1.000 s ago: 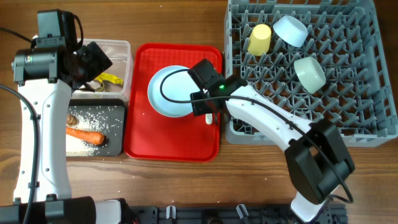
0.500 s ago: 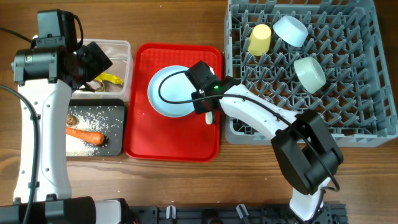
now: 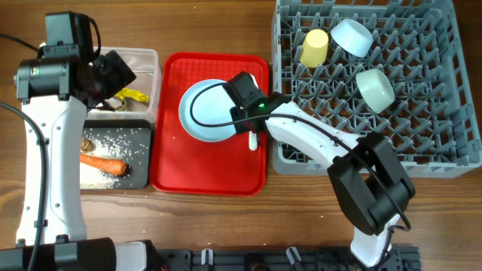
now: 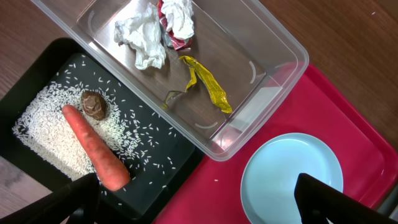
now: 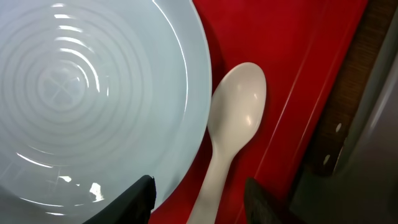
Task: Sort waste into correct bins and load items into the dishwasher rack
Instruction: 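Swing the left arm to the left and move the right gripper over the blue plate, then lower the right gripper onto the white spoon handle and close it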
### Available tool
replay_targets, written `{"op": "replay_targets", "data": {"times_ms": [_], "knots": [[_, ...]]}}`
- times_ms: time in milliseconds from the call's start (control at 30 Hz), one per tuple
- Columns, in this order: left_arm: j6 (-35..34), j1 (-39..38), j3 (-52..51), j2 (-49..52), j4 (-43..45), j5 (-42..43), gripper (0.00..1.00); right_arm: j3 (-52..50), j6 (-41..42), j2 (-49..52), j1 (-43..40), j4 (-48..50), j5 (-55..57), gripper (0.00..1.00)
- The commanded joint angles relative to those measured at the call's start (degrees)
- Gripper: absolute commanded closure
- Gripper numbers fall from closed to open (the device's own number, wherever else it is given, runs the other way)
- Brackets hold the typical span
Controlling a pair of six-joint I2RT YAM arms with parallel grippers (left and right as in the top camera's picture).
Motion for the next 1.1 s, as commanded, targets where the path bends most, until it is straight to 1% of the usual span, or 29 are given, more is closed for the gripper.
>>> {"op": "replay_targets", "data": {"times_ms": [0,133,200,267,300,333,400,433,500,567,667,733,767,833,900,933,1033,1067], "knots": [[-1.0,0.2,0.7,-0.5,-0.1,-0.7,0.0,1.2,-0.1,1.2,0.3,0.3,1.5,0.52],[-1.0,0.2,0.7,-0.5,-0.1,-0.7,0.0,1.2,1.5,1.2,0.3,0.2,2.1,0.52],[-1.0,0.2,0.7,-0.5,-0.1,-0.7,0.0,1.2,1.5,1.1,0.3,0.0,2.1,0.44],[-1.0,0.2,0.7,-0.5,-0.1,-0.7,0.0,1.5,1.2,0.6,0.3,-0.6,2.1,0.42],[-1.0,0.2,0.7,-0.5,-0.1,-0.7,0.0,1.9,0.2,0.3,0.3,-1.3,2.1,0.38],[-1.0,0.2,0.7,-0.5,-0.1,-0.7,0.0,2.4,-1.2,-0.2,0.3,-2.6,2.1,0.3],[-1.0,0.2,0.7,-0.5,-0.1,-0.7,0.0,3.2,-2.7,-1.7,0.3,-4.2,0.9,0.0],[-1.0,0.2,0.7,-0.5,-0.1,-0.7,0.0,3.2,-3.1,-2.6,0.3,-4.3,-0.9,0.0],[-1.0,0.2,0.7,-0.5,-0.1,-0.7,0.0,3.5,-8.7,-5.5,0.3,-4.5,-7.7,0.0],[-1.0,0.2,0.7,-0.5,-0.1,-0.7,0.0,5.9,-8.5,-7.6,0.3,-6.9,-8.0,0.01],[-1.0,0.2,0.7,-0.5,-0.1,-0.7,0.0,11.1,-6.5,-7.9,0.3,-12.6,-7.9,0.09],[-1.0,0.2,0.7,-0.5,-0.1,-0.7,0.0,12.2,-2.6,-7.9,0.3,-13.2,-7.9,0.2],[-1.0,0.2,0.7,-0.5,-0.1,-0.7,0.0,12.2,0.0,-7.3,0.3,-13.2,-7.8,0.28],[-1.0,0.2,0.7,-0.5,-0.1,-0.7,0.0,12.1,3.9,-5.3,0.3,-13.3,-7.4,0.41],[-1.0,0.2,0.7,-0.5,-0.1,-0.7,0.0,12.1,7.8,-2.5,0.3,-14.1,-5.7,0.57],[-1.0,0.2,0.7,-0.5,-0.1,-0.7,0.0,12.1,9.2,-0.8,0.3,-14.5,-5.2,0.63],[-1.0,0.2,0.7,-0.5,-0.1,-0.7,0.0,12.1,12.7,2.9,0.3,-15.0,-4.3,0.68],[-1.0,0.2,0.7,-0.5,-0.1,-0.7,0.0,12.1,14.3,3.5,0.3,-15.6,-3.4,0.72]]}}
